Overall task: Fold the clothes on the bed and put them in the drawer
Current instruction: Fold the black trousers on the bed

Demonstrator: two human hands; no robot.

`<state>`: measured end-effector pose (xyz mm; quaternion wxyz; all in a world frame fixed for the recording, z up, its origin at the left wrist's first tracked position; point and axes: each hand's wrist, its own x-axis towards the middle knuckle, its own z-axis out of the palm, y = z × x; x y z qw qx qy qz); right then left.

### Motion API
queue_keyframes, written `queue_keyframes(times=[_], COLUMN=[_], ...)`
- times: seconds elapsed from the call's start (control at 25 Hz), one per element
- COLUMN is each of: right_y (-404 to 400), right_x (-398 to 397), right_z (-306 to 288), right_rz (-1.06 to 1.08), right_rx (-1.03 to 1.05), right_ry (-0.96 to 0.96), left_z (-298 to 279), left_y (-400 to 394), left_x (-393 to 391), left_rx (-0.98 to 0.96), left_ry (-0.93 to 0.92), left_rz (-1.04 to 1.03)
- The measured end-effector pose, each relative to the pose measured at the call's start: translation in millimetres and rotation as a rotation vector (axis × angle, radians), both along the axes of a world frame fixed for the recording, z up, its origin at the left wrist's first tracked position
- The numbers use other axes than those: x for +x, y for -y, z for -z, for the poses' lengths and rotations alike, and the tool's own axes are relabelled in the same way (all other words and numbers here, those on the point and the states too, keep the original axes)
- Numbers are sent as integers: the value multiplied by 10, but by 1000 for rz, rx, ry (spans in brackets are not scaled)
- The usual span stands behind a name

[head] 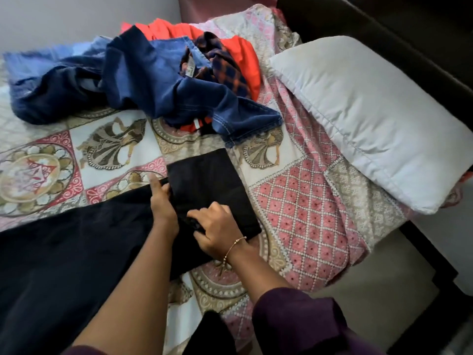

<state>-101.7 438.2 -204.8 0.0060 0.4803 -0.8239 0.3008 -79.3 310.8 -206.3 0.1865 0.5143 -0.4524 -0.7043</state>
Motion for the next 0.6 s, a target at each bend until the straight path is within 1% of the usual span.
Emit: queue_keyframes(times=[0.04,0.12,0.16,0.24,0.28,0.32,0.4,0.44,0.52,0.6], right_y=[15,60,112,214,242,254,194,152,84,98], right_x=[32,46,37,-58,-112,-144,-179,-179,-152,-141], right_z=[21,-70,-140,-230,-249,-260,-190,-128,-48,4], right_rz=[-50,-94,-56,146,239,265,197,159,143,152], right_rx=[22,27,22,32,97,227,539,647,778,821], right_ry=[-38,-40,-37,-51,-55,-27,91,136,144,143], left_z=[-39,-54,-76,-156,-207,-250,-302,-318,-273,-182], left_y=[62,112,121,72,24,-31,-123,-154,-161,-104], left_x=[89,233,302,385,408,440,494,514,557,589], left_rx=[-47,-264,-329,-423,-473,-526,-671,-746,-801,-752], left_ry=[43,164,199,270,324,373,467,526,647,720], left_rz=[80,191,192,136,112,98,120,155,241,314])
